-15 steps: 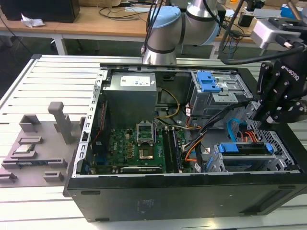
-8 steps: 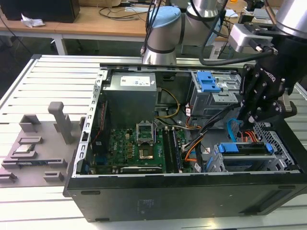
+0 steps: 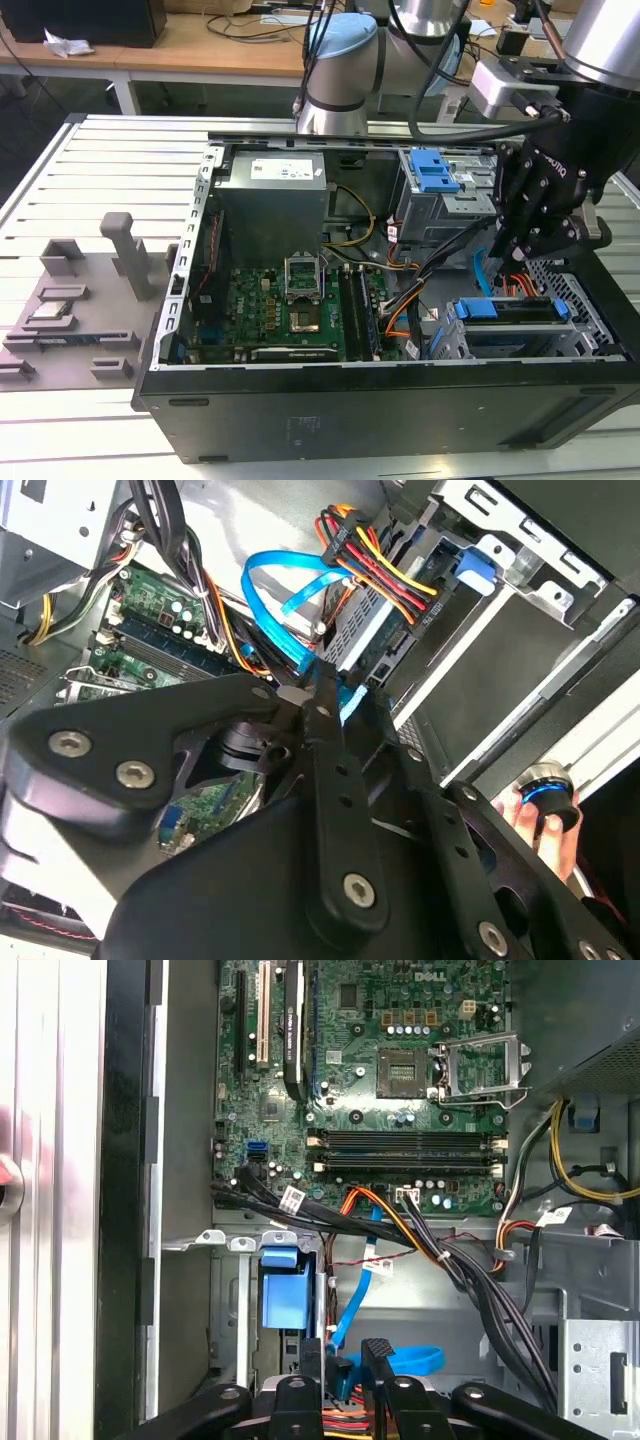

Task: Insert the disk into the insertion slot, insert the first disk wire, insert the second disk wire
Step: 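Insert the second disk wire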

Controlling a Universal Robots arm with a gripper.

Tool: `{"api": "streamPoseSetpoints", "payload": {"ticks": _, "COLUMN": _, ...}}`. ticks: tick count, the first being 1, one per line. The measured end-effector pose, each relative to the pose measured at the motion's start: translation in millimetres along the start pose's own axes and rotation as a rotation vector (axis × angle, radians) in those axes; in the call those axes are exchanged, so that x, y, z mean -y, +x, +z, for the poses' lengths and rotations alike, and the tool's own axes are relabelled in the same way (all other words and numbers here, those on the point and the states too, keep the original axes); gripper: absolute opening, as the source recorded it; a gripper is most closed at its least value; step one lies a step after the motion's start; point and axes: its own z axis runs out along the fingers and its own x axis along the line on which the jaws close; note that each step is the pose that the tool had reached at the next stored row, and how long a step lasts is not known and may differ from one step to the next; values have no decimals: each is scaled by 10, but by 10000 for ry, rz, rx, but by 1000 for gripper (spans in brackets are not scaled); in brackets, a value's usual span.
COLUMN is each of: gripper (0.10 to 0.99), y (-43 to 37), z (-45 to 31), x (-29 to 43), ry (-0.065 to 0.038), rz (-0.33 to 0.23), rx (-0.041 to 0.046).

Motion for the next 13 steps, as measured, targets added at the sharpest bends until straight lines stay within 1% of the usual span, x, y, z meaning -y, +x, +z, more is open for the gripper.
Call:
{"api": "streamPoseSetpoints", "payload": {"ticks": 1, "gripper": 286, "y": 0, "z": 0, "x": 0, "ry": 0, "rz": 0, "rx": 0}}
{"api": "streamPoseSetpoints", "payload": {"ticks": 3, "gripper": 165, "y": 0, "z": 0, "x": 0, "ry": 0, "rz": -1, "rx": 0}}
{"api": "streamPoseSetpoints", "payload": {"ticks": 5, "gripper": 161, "y": 0, "z": 0, "x": 0, "ry": 0, "rz": -1, "rx": 0}}
{"api": "streamPoseSetpoints", "payload": {"ticks": 6, "gripper": 161, "y": 39, "z": 2, "x": -1, "ry": 0, "rz": 0, "rx": -2}}
{"api": "streamPoseSetpoints", "payload": {"ticks": 7, "gripper": 161, "y": 109, "z": 9, "x": -1, "ry": 0, "rz": 0, "rx": -1}}
{"api": "streamPoseSetpoints", "payload": {"ticks": 8, "gripper": 161, "y": 156, "z": 27, "x": 3, "ry": 0, "rz": -3, "rx": -3}}
{"api": "streamPoseSetpoints", "payload": {"ticks": 10, "gripper": 161, "y": 166, "z": 94, "x": 41, "ry": -1, "rz": -1, "rx": -3}}
{"api": "streamPoseSetpoints", "payload": {"ticks": 13, "gripper": 161, "y": 187, "z": 143, "x": 69, "ry": -1, "rz": -2, "rx": -4}}
